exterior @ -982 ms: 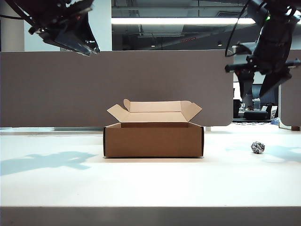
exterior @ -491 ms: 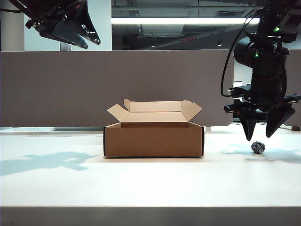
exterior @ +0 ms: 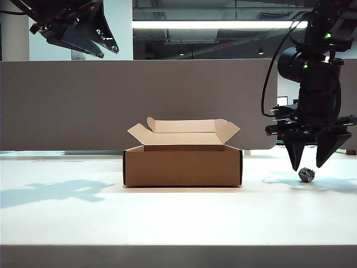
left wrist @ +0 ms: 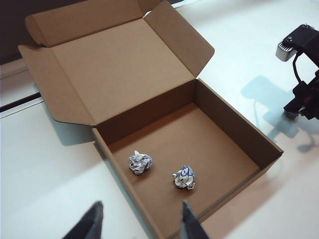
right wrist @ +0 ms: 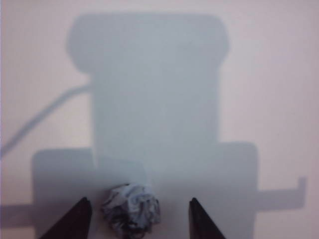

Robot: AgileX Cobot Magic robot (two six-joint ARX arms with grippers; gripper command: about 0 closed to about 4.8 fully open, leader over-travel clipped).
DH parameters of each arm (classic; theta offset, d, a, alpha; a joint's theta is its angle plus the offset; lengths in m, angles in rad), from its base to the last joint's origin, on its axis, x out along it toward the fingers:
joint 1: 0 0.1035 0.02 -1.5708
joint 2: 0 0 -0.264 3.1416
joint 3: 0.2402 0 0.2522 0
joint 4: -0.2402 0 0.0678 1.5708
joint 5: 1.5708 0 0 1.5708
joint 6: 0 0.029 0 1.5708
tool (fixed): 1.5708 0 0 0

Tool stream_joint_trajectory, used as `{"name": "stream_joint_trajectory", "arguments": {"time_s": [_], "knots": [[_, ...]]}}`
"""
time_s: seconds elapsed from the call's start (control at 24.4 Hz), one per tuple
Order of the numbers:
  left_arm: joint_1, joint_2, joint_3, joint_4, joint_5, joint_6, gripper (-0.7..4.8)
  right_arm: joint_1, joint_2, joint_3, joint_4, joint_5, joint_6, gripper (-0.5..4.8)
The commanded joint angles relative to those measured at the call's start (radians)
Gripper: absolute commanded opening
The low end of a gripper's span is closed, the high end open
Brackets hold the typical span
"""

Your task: Pick up all the paper balls on the table and put them in the paper box.

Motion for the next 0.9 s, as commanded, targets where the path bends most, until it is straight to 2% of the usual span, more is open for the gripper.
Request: {"name": "stream_joint_trajectory", "arguments": {"time_s": [0.04,0.33,0.41,0.45,0.49,0.57,0.78,0.9], "knots": [[0.000,-0.004,0.000,0.013,0.003,-0.002,1.92,0.001,-0.002,0.004,0.002,-0.019,0.015,2.64],[0.000,-0.004,0.000,0.012,0.003,-0.002,1.92,0.001,0.030,0.004,-0.010,-0.018,0.015,2.59],[0.000,-0.004,0.000,0.013,0.003,-0.002,1.92,0.001,0.031,0.004,-0.010,-0.018,0.015,2.35],[0.000,-0.004,0.000,0.013,0.003,-0.002,1.92,0.001,0.031,0.004,-0.004,-0.018,0.015,1.99],[0.000,-0.004,0.000,0.013,0.003,-0.002,1.92,0.001,0.031,0.004,-0.003,-0.018,0.015,1.94],[0.000,-0.004,0.000,0.013,0.003,-0.001,1.92,0.001,0.031,0.004,-0.005,-0.018,0.015,1.46],[0.000,-0.004,0.000,0.013,0.003,0.002,1.92,0.001,0.031,0.004,-0.005,-0.018,0.014,1.43],[0.000,-0.004,0.000,0.013,0.003,0.002,1.92,0.001,0.031,0.004,-0.004,-0.018,0.014,1.17]]}}
